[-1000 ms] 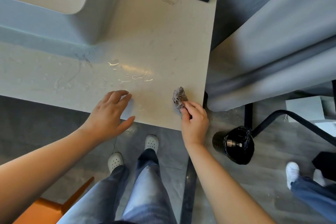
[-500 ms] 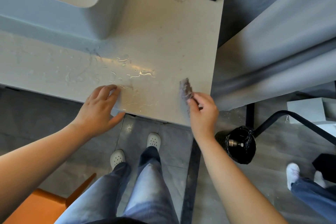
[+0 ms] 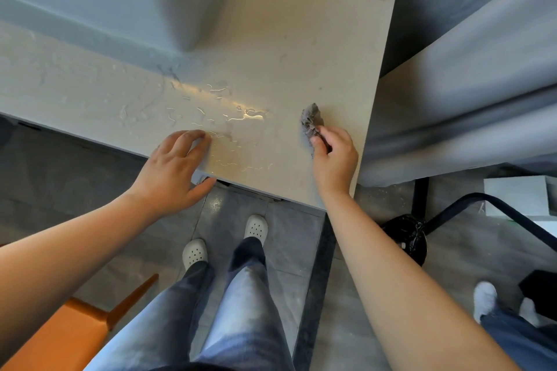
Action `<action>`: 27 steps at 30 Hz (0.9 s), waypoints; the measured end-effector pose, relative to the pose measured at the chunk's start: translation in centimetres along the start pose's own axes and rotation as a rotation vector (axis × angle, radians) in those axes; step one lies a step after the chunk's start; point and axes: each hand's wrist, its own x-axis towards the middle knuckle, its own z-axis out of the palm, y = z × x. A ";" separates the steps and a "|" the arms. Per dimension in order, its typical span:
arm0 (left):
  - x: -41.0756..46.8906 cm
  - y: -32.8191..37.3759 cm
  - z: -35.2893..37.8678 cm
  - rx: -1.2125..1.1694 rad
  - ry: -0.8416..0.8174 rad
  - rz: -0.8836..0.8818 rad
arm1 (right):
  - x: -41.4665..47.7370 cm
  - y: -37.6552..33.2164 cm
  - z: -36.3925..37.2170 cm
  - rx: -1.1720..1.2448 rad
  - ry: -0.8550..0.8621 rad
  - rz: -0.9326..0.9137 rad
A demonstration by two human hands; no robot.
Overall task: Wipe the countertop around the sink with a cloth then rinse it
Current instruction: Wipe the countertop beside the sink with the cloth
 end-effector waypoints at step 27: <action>-0.1 -0.2 0.3 -0.034 0.030 0.019 | 5.2 -1.9 2.3 0.000 -0.059 -0.025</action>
